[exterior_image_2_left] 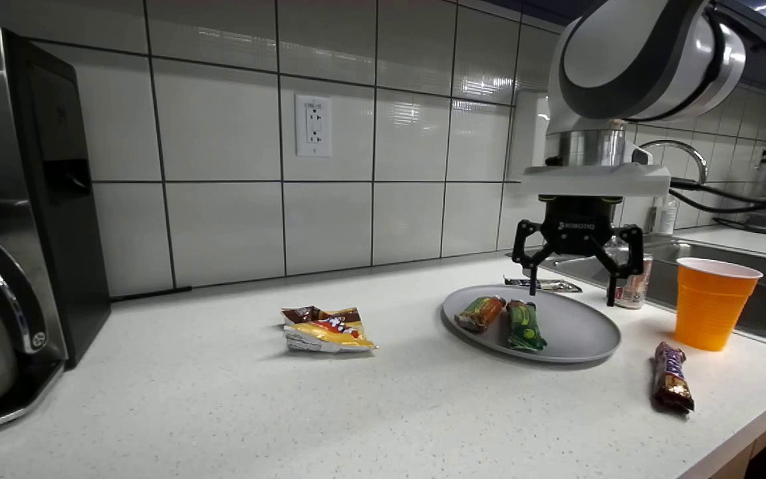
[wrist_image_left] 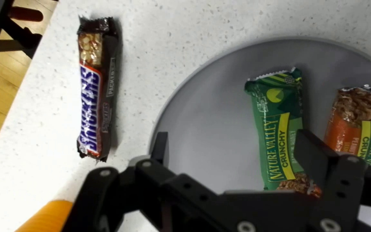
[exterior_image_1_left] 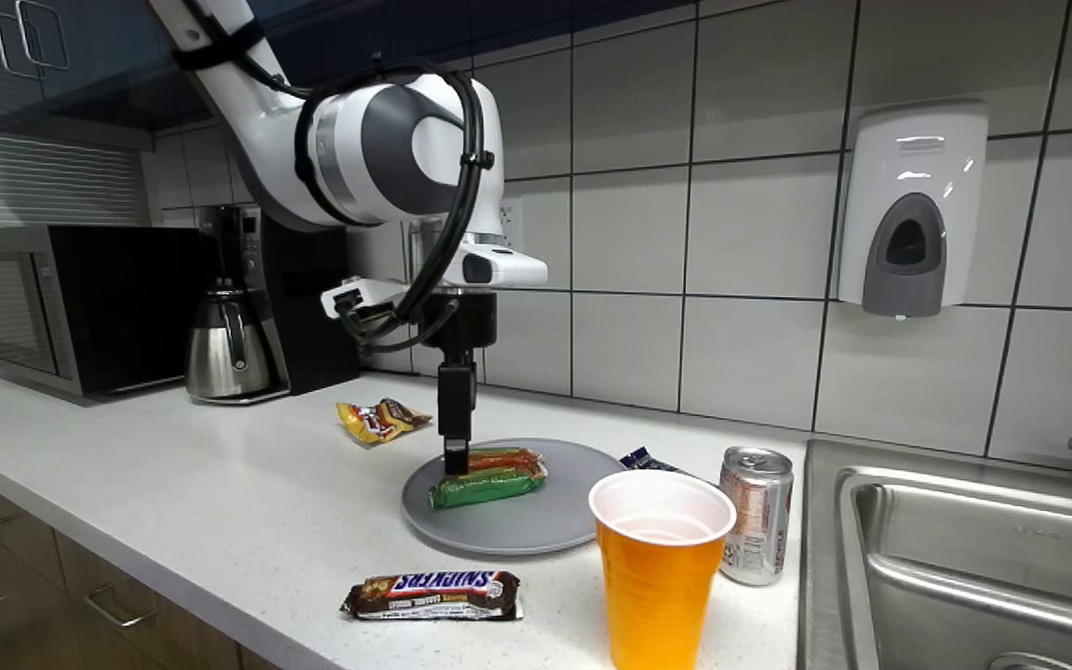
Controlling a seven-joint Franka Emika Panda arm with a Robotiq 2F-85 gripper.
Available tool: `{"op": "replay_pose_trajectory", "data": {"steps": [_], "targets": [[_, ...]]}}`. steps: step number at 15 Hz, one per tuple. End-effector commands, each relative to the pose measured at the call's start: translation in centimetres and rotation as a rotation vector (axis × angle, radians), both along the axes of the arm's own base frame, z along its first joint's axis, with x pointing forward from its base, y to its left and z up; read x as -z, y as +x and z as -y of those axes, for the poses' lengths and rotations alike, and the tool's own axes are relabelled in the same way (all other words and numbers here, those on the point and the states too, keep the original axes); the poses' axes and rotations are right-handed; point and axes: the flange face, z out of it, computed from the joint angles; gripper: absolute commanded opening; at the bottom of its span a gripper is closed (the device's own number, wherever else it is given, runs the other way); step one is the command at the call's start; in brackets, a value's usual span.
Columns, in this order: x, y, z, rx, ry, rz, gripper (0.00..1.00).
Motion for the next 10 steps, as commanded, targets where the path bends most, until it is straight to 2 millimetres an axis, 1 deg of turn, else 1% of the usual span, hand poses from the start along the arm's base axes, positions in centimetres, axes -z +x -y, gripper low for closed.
{"op": "replay_pose_trajectory", "data": {"steps": [1, 10], "targets": [[-0.5, -2.5, 0.8, 0.052, 0.001, 0.007, 1.00], [1.1, -6.5, 2.7, 0.129, -0.004, -0.029, 1.00]]}}
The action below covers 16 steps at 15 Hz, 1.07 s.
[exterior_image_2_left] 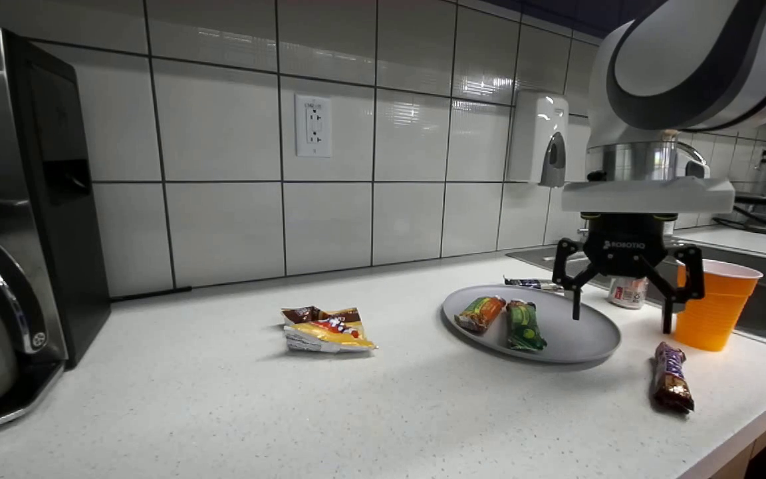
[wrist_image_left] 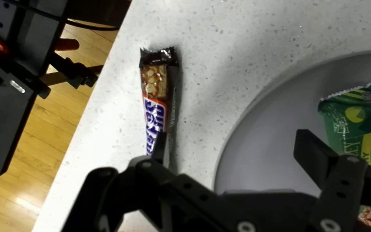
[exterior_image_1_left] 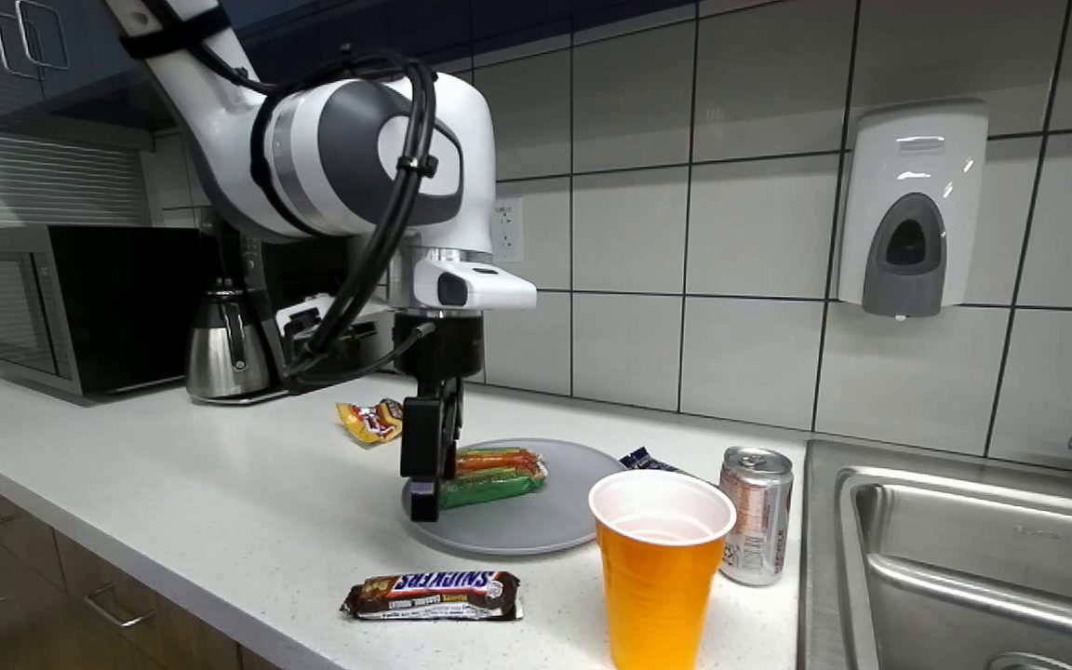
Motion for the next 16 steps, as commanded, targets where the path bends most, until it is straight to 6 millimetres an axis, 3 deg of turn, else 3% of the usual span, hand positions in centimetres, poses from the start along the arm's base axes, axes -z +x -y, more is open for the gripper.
{"op": "replay_pose_trajectory", "data": {"steps": [1, 16], "targets": [[-0.2, -2.1, 1.0, 0.049, -0.007, 0.017, 1.00], [2.9, -5.4, 2.4, 0.140, -0.016, 0.003, 1.00]]}}
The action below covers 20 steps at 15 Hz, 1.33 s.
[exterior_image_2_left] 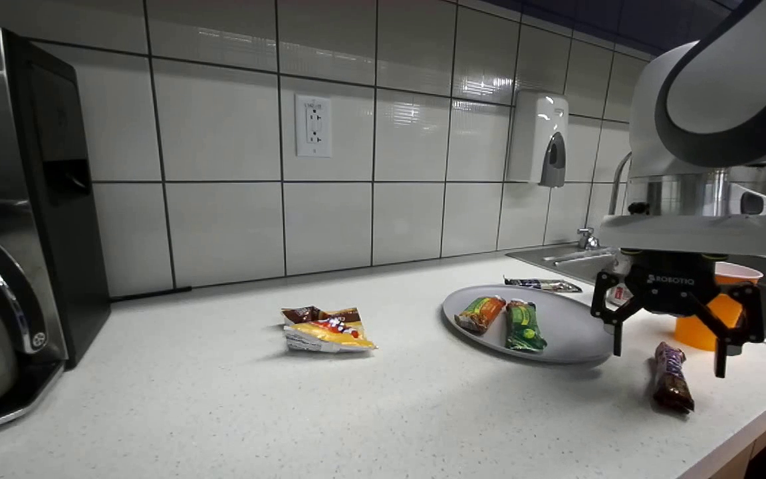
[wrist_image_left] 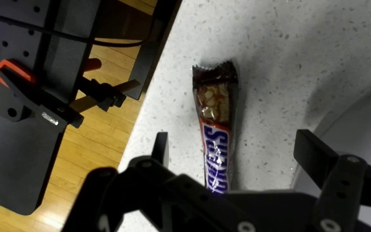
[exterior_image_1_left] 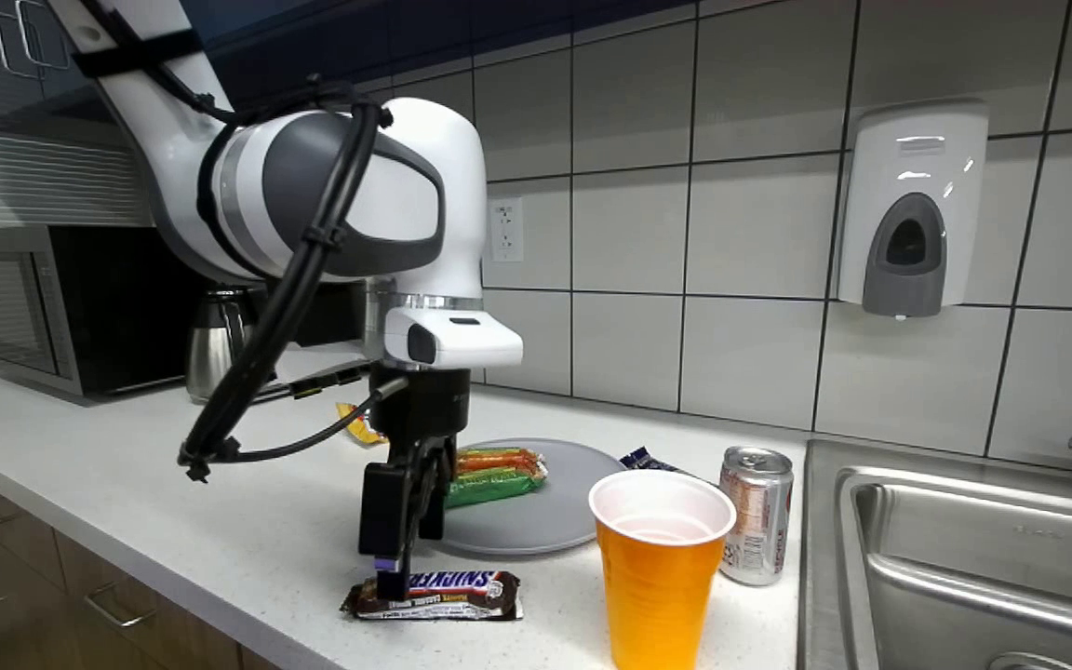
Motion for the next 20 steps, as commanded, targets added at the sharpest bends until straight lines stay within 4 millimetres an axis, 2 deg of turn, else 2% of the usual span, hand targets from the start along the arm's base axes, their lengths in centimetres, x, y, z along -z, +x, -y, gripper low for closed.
{"op": "replay_pose_trajectory", "data": {"steps": [1, 15, 16, 17, 20], "targets": [[-0.2, -1.1, 0.6, 0.044, -0.012, 0.022, 1.00], [0.7, -2.0, 2.5, 0.087, -0.006, 0.019, 1.00], [0.7, -2.0, 2.6, 0.088, -0.006, 0.019, 0.75], [0.7, -2.1, 2.7, 0.090, -0.006, 0.020, 0.74], [0.7, -2.3, 2.8, 0.093, -0.004, 0.020, 0.49]]}}
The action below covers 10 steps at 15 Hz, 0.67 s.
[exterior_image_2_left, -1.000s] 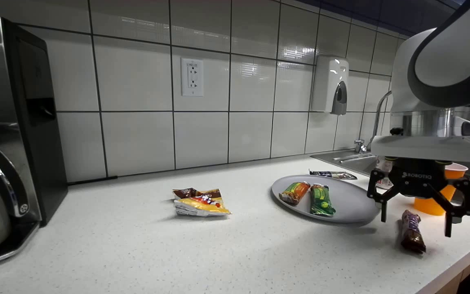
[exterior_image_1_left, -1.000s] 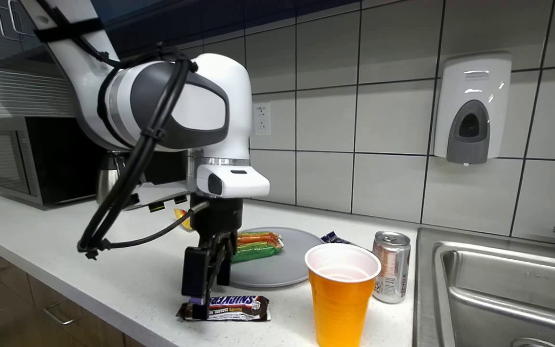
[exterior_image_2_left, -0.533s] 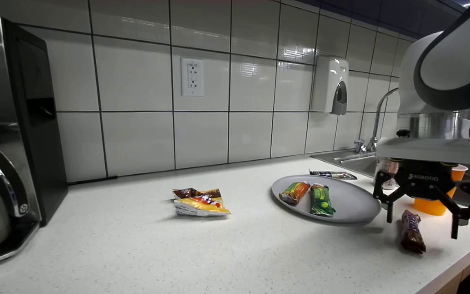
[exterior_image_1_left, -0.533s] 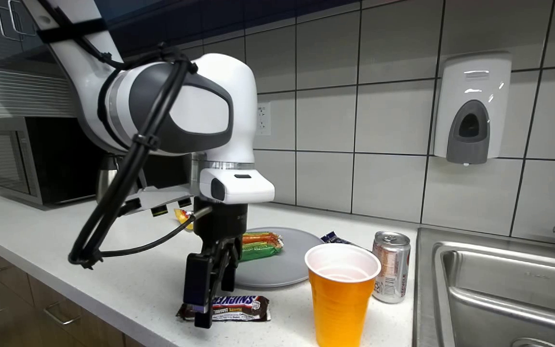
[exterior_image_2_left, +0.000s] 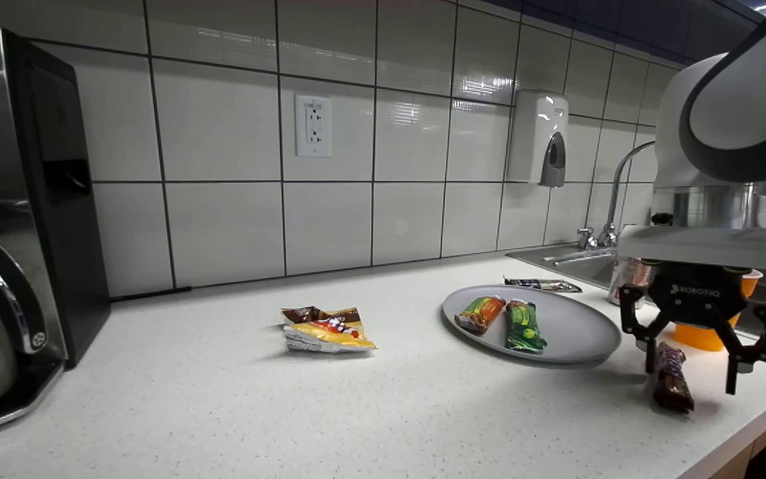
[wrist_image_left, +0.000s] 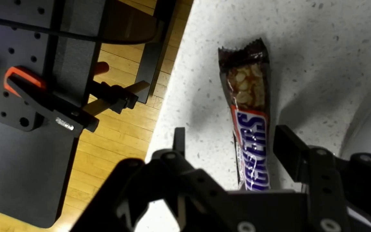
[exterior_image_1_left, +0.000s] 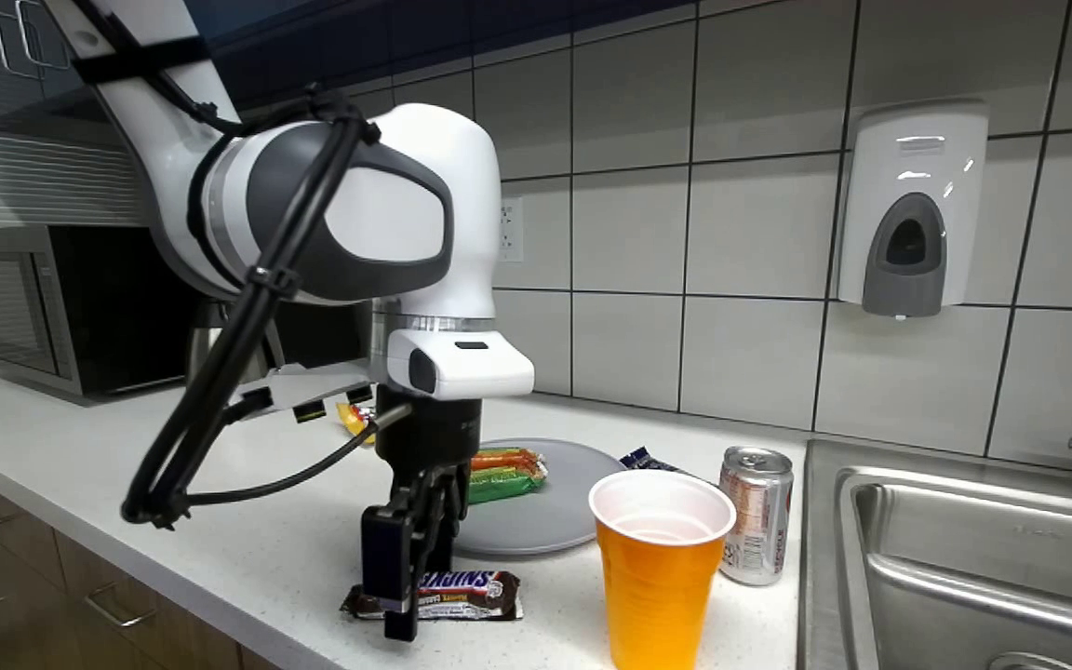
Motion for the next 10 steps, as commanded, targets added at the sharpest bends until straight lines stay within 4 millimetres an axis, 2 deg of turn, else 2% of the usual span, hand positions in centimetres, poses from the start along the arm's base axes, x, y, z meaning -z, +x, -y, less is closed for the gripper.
{"op": "replay_pose_trajectory", "data": {"steps": [1, 6, 7, 10], "targets": [[-0.3, -0.8, 0.5, 0.006, -0.005, 0.017, 0.42], [-0.8, -0.9, 0.4, 0.002, -0.008, 0.015, 0.05], [-1.1, -0.7, 0.4, 0.003, -0.009, 0.017, 0.00], [-2.1, -0.6, 0.0, 0.000, -0.013, 0.026, 0.04]]}}
